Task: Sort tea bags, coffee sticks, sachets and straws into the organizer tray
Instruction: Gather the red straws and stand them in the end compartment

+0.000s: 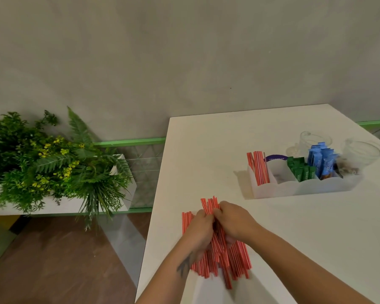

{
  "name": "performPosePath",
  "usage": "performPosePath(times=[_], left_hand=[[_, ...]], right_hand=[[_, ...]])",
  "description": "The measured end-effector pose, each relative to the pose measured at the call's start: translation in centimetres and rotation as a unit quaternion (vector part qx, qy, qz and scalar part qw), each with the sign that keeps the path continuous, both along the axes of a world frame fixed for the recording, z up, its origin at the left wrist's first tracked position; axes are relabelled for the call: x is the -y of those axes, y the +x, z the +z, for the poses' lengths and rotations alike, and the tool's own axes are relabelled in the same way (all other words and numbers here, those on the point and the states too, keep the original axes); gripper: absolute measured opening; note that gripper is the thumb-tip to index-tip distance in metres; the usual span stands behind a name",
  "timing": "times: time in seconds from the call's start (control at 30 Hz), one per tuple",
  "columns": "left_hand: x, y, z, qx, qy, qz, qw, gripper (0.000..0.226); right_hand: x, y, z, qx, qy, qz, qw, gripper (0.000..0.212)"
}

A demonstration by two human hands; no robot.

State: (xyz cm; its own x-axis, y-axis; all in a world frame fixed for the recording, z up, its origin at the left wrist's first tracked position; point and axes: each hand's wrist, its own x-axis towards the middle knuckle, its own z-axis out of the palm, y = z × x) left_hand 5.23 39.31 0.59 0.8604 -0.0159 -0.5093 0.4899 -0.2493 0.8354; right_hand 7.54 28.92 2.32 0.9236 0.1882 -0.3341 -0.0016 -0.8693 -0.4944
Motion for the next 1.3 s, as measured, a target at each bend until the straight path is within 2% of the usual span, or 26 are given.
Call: performPosePath(times=[0.13,0.2,0.33,0.5,0.6,0.63,0.73,0.87,0.97,1.1,1.3], left_hand=[[0.8,0.0,0.5,0.034,0.003,-0.025,0.999,0.033],[1.0,0.0,0.8,0.065,0.020,-0.045,0.997,0.033],[1.9,-0.4,1.9,0.119,-0.026,-0.079,0.989,0.019],[3.7,-0.1,1.7,0.174,-0.021,-0.107,0.979,0.019],[5.1,-0.1,1.8,0.196,-0.017,-0.129,0.972,0.024],[5.6,-0.1,1.8,0.199,-0.023,-0.131,0.971,0.026],[6.8,0.1,1.7,0.215,-0.025,-0.125,0.968,0.026],[8.0,0.4,1.4,0.245,-0.004,-0.126,0.961,0.025],[8.7,0.6,0.8,0.265,-0.012,-0.131,0.955,0.022],[9.8,0.8,-1.1,0.247,-0.013,-0.121,0.961,0.023],[10.5,1.4,-1.7,0.224,-0.005,-0.102,0.969,0.024]], right_hand=[[1.3,0.0,0.2,-0.034,0.171,-0.079,0.981,0.029],[2.1,0.0,0.4,-0.023,0.217,-0.100,0.971,0.030],[4.1,0.2,1.3,-0.013,0.266,-0.113,0.957,0.029],[6.3,0.5,2.1,0.084,0.175,-0.127,0.973,0.026],[7.2,0.3,3.2,0.110,0.252,-0.121,0.954,0.058],[7.4,0.2,3.6,0.119,0.262,-0.107,0.951,0.062],[8.0,-0.3,4.4,0.141,0.240,-0.064,0.958,0.052],[8.6,-0.6,5.0,0.181,0.136,-0.030,0.974,0.030],[8.9,-0.7,5.4,0.212,0.071,0.002,0.975,0.026],[9.7,-1.2,3.9,0.231,0.052,0.029,0.971,0.027],[10.4,-0.6,2.7,0.259,0.097,0.040,0.960,0.028]])
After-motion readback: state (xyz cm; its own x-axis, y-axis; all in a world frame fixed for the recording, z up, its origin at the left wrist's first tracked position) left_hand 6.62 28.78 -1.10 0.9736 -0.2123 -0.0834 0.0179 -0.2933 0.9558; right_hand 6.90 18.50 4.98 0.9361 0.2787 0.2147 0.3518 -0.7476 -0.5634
